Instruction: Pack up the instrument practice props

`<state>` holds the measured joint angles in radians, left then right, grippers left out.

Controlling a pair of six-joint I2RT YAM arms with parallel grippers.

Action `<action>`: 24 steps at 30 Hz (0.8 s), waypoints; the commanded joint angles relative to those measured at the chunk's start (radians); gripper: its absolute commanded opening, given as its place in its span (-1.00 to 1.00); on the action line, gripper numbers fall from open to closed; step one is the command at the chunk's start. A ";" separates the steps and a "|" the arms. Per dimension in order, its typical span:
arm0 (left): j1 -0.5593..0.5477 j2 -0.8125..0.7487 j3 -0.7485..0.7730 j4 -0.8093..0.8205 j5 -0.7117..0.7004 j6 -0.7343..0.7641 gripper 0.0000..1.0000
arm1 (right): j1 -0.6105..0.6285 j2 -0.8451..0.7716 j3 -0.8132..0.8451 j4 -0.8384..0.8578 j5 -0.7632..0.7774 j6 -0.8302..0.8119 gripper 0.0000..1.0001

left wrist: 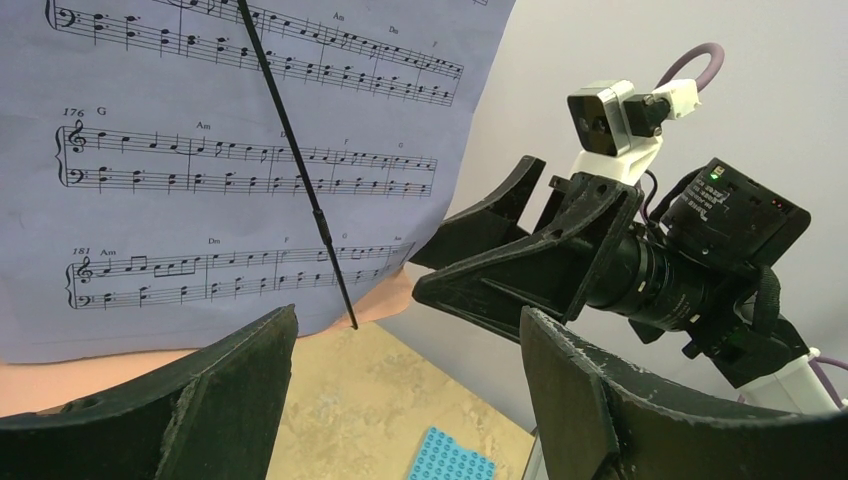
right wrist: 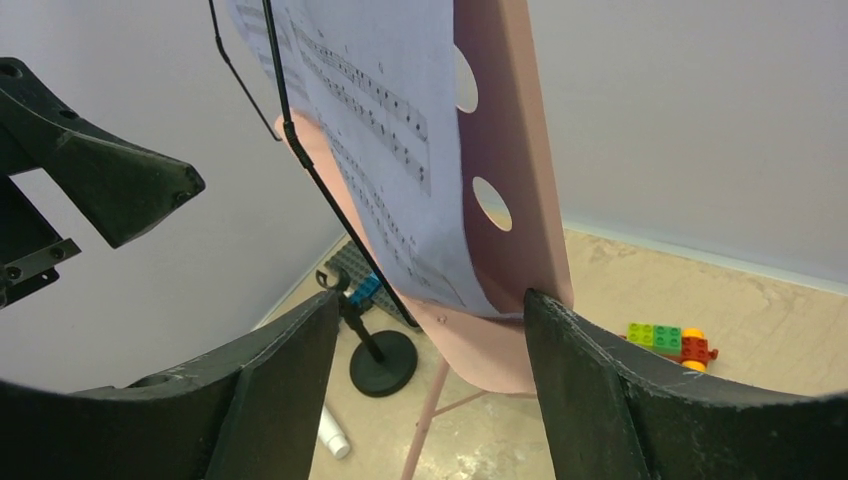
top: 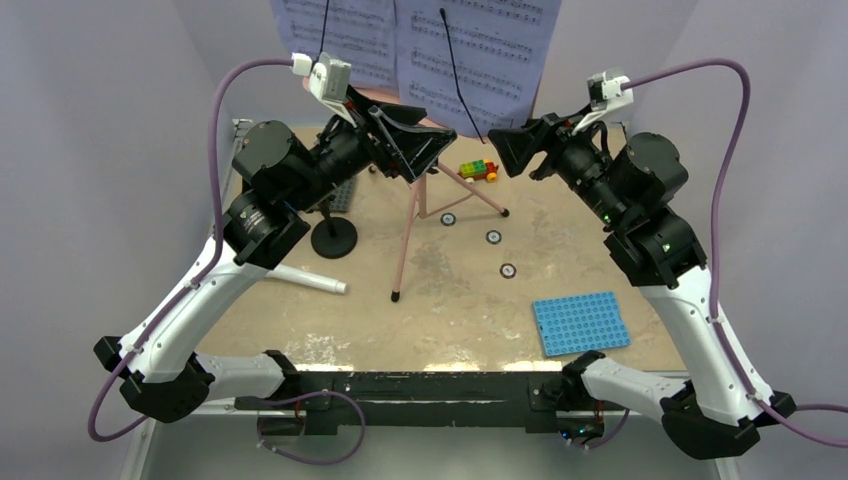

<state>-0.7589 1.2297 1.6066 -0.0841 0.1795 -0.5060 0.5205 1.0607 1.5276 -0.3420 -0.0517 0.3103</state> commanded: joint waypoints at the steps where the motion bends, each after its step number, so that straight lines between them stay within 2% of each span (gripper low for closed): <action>1: 0.009 0.000 0.045 0.030 0.018 -0.013 0.71 | -0.005 0.001 0.034 0.077 -0.032 -0.005 0.40; 3: 0.009 0.000 0.045 0.030 0.018 -0.012 0.71 | -0.005 0.000 0.032 0.089 -0.034 -0.005 0.28; 6: 0.009 -0.001 0.044 0.030 0.018 -0.012 0.70 | -0.005 -0.011 0.018 0.111 -0.035 -0.008 -0.05; 9: 0.009 0.000 0.042 0.029 0.018 -0.010 0.71 | -0.005 -0.020 0.007 0.117 -0.034 -0.011 -0.16; 11: 0.012 0.000 0.041 0.030 0.018 -0.011 0.71 | -0.005 -0.029 -0.001 0.119 -0.033 -0.013 -0.04; 14: 0.013 0.001 0.042 0.033 0.020 -0.011 0.71 | -0.005 -0.039 -0.011 0.128 -0.025 -0.014 0.34; 16: 0.013 0.002 0.042 0.035 0.021 -0.012 0.71 | -0.005 -0.042 -0.009 0.129 -0.019 -0.018 0.44; 20: 0.013 0.001 0.042 0.033 0.021 -0.012 0.71 | -0.005 -0.045 -0.005 0.133 -0.029 -0.023 0.47; 24: 0.013 0.005 0.043 0.038 0.024 -0.018 0.71 | -0.005 -0.028 0.017 0.119 -0.061 -0.024 0.32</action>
<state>-0.7525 1.2308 1.6085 -0.0837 0.1825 -0.5060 0.5201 1.0256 1.5196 -0.2539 -0.0750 0.3004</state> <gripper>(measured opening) 0.852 0.697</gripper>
